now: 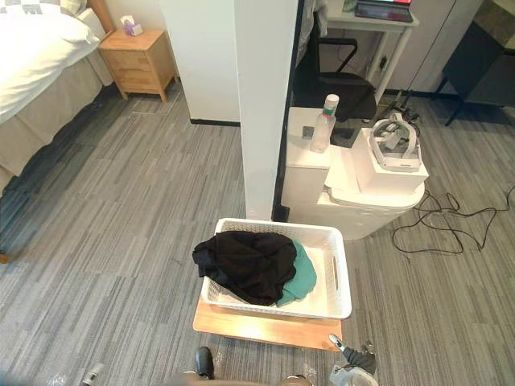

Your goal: Tidy the bed and pick cloth on bed and put in laundry

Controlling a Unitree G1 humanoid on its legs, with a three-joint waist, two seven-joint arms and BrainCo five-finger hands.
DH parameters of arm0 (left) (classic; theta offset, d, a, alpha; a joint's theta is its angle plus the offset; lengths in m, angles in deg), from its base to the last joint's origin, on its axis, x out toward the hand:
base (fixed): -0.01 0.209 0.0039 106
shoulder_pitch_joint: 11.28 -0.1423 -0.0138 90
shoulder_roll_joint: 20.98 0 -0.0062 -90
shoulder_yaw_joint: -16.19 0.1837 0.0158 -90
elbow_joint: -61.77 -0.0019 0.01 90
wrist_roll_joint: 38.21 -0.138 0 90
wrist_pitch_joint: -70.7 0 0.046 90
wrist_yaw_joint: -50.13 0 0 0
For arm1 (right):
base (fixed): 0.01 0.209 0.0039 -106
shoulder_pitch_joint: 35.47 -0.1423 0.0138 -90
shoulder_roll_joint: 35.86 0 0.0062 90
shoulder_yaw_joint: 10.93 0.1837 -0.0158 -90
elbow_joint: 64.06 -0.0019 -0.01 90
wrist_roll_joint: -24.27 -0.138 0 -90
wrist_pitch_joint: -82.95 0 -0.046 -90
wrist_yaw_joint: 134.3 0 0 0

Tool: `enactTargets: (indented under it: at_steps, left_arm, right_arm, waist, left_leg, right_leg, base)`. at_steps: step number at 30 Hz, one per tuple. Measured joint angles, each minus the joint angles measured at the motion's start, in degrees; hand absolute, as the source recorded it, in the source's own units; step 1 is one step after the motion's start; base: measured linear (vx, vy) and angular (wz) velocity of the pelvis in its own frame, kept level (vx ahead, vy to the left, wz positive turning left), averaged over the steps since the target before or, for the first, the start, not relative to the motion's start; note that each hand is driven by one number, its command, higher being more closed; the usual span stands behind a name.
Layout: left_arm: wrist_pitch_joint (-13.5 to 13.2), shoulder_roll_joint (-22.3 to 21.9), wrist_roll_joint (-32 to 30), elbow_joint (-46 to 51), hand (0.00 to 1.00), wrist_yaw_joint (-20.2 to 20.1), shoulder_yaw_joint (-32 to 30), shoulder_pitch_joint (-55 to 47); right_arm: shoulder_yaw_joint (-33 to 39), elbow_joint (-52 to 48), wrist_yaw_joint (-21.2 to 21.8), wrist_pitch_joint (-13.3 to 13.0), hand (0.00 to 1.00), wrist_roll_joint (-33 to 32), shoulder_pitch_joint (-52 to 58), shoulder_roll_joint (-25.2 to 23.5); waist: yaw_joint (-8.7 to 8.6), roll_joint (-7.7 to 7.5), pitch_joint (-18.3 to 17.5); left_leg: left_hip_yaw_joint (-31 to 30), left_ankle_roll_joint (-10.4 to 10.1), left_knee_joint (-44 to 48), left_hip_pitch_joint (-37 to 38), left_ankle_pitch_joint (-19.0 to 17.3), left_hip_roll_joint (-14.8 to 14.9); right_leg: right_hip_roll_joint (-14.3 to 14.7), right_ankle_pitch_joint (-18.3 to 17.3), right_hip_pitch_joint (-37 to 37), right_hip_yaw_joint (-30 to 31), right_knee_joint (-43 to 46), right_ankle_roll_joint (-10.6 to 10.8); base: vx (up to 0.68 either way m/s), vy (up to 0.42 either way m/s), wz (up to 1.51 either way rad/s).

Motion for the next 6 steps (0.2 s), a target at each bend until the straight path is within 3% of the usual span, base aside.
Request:
enactTargets:
  at_steps: [3, 6]
  left_arm:
    - [0.29, -2.23, -1.32, -0.96, 0.00, -2.55, 5.23, 1.53]
    - [0.36, -1.20, -2.47, -0.99, 0.00, -2.94, 9.00, 1.91]
  right_arm:
    - [-0.05, 2.86, 0.33, 1.01, 0.00, -1.22, -0.37, -0.94]
    - [-0.12, 4.34, 0.87, 1.52, 0.00, -2.06, -0.32, -2.26]
  waist:
    - [-0.13, -0.05, 0.61]
    - [-0.57, -0.17, 0.91]
  left_leg:
    - [0.19, -0.52, -0.04, 1.25, -0.42, 0.40]
    - [0.67, -0.78, -0.05, 1.56, -0.62, 1.08]
  right_leg:
    - [0.30, -0.52, 0.59, 0.05, 0.01, -0.09]
    - [0.86, -0.84, 0.61, 0.12, 0.02, -0.29]
  base:
    - [0.00, -0.032, -0.07]
    - [0.00, -0.038, -0.08]
